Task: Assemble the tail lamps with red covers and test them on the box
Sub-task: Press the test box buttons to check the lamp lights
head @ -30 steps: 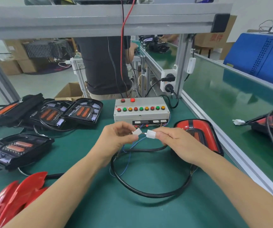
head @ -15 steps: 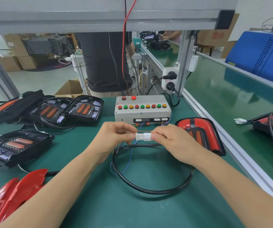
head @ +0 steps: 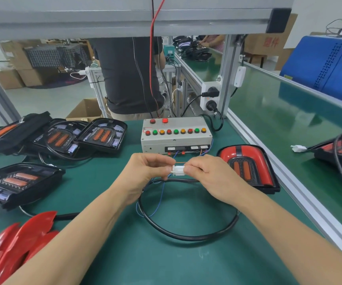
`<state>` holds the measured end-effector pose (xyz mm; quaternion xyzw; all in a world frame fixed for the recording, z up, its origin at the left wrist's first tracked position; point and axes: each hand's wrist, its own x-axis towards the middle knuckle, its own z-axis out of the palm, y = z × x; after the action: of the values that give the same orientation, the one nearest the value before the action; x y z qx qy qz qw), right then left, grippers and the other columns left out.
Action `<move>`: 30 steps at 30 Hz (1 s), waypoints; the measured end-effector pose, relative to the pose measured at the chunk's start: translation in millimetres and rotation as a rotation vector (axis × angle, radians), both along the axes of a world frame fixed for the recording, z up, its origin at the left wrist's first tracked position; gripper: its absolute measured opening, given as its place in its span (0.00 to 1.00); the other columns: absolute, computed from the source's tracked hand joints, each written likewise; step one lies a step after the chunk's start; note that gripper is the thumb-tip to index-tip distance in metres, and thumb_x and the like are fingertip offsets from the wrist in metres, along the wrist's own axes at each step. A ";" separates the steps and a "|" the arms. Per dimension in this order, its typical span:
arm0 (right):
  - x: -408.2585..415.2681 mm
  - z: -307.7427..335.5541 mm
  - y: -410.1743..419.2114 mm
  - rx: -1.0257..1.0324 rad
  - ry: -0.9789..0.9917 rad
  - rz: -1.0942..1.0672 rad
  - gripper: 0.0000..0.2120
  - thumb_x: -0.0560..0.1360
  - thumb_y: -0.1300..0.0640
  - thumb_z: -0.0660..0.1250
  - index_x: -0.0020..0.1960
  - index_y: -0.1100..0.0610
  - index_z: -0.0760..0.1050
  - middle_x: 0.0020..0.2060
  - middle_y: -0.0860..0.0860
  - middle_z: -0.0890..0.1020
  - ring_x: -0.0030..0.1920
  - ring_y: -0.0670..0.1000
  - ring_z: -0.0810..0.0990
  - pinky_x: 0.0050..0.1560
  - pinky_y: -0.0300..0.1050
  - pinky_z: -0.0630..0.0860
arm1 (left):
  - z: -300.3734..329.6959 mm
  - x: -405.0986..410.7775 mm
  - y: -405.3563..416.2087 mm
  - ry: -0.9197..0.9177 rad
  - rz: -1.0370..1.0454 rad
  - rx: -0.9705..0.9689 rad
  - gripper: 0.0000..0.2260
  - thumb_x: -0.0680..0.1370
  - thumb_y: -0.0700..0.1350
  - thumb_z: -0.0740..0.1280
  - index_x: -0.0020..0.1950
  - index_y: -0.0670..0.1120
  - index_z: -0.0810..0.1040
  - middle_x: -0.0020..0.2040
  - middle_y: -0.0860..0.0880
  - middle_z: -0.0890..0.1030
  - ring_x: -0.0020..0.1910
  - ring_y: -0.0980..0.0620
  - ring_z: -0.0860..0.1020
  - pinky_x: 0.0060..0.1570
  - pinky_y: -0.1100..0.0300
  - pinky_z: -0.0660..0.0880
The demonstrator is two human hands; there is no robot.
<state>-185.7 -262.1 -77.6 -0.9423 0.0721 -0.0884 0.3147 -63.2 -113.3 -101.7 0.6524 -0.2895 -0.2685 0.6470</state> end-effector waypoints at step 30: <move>-69.9 -54.6 -65.0 1.335 -0.294 -0.469 0.25 0.75 0.37 0.54 0.57 0.50 0.82 0.55 0.53 0.84 0.53 0.49 0.83 0.54 0.46 0.74 | -0.8 5.5 -18.5 -0.732 0.079 0.252 0.06 0.75 0.43 0.70 0.48 0.52 0.84 0.54 0.59 0.80 0.55 0.63 0.75 0.61 0.70 0.66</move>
<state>-255.6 -327.1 -132.2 -0.4874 0.2679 -0.2166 0.8024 -57.7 -131.8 -102.5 0.7900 -0.4406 -0.0262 0.4254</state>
